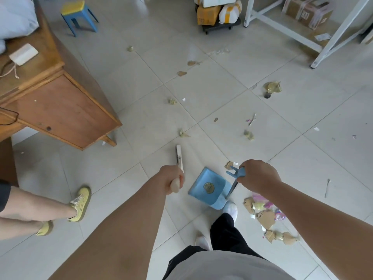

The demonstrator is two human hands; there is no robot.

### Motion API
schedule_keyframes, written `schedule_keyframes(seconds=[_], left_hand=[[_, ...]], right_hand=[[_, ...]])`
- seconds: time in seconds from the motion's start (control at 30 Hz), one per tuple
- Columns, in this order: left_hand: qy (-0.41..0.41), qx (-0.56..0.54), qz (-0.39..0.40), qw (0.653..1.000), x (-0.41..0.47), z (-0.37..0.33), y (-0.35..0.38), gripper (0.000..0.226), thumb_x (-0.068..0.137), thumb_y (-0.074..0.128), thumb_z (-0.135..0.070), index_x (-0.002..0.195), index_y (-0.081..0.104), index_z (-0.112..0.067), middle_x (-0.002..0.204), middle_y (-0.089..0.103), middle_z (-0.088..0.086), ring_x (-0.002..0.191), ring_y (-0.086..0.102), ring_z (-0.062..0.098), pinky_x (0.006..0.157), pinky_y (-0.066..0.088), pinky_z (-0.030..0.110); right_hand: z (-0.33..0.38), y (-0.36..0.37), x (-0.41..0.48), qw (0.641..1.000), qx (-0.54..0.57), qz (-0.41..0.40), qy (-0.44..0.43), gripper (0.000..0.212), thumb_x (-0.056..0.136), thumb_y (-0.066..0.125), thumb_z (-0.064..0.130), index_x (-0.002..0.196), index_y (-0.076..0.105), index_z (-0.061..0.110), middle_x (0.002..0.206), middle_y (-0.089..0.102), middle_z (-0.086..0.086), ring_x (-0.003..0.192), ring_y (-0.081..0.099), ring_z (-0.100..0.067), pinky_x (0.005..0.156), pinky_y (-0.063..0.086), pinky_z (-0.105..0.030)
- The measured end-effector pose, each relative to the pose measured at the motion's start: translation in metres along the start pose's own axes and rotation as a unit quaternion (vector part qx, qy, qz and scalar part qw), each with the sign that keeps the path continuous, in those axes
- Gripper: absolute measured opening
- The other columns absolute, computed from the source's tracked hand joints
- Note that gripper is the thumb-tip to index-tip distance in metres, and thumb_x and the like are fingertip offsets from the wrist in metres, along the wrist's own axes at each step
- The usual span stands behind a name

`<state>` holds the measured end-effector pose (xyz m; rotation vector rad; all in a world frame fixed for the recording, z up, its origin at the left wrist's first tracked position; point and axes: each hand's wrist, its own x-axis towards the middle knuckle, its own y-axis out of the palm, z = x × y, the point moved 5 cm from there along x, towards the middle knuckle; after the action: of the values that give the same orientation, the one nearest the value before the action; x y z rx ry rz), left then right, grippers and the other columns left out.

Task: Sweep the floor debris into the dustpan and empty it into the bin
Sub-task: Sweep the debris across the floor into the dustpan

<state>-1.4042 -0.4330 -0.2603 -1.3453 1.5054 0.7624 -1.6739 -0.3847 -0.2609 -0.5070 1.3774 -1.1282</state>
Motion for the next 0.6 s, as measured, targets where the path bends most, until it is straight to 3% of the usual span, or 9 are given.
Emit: schedule_keyframes(seconds=[0.07,0.13,0.33,0.6], left_hand=[[-0.007,-0.001,0.017,1.0,0.004,-0.025,0.013,0.011,0.085,0.049,0.004,0.077,0.057,0.003,0.054,0.058,0.009,0.039,0.045,0.011,0.05,0.04,0.019],[-0.011,-0.014,0.026,1.0,0.01,-0.046,0.019,0.009,0.092,0.046,0.0,0.084,0.051,0.0,0.061,0.055,0.008,0.033,0.044,0.007,0.04,0.038,0.013],[-0.018,-0.051,0.022,0.998,0.013,-0.087,0.005,0.013,0.096,0.048,-0.003,0.084,0.051,-0.001,0.074,0.052,0.008,0.03,0.044,0.006,0.034,0.04,0.01],[0.045,-0.025,-0.078,0.996,0.053,-0.145,-0.086,0.024,0.092,0.045,0.003,0.069,0.045,-0.004,0.056,0.046,0.008,0.042,0.041,0.012,0.036,0.035,0.011]], right_hand=[[-0.002,-0.015,0.017,1.0,-0.001,-0.002,0.004,0.016,0.081,0.062,0.034,0.093,0.07,0.028,0.087,0.066,0.009,0.08,0.061,-0.018,0.056,0.035,-0.022],[-0.001,-0.03,0.032,1.0,-0.003,0.0,0.005,0.012,0.082,0.064,0.032,0.092,0.068,0.026,0.086,0.066,0.005,0.079,0.06,-0.02,0.057,0.037,-0.023],[0.019,-0.057,0.074,0.999,-0.031,-0.002,-0.021,0.016,0.084,0.063,0.031,0.098,0.068,0.025,0.09,0.066,0.003,0.081,0.061,-0.02,0.063,0.043,-0.025],[0.067,-0.076,0.127,0.998,-0.039,-0.019,-0.033,0.017,0.082,0.06,0.03,0.096,0.067,0.022,0.092,0.066,0.002,0.088,0.064,-0.022,0.066,0.045,-0.025]])
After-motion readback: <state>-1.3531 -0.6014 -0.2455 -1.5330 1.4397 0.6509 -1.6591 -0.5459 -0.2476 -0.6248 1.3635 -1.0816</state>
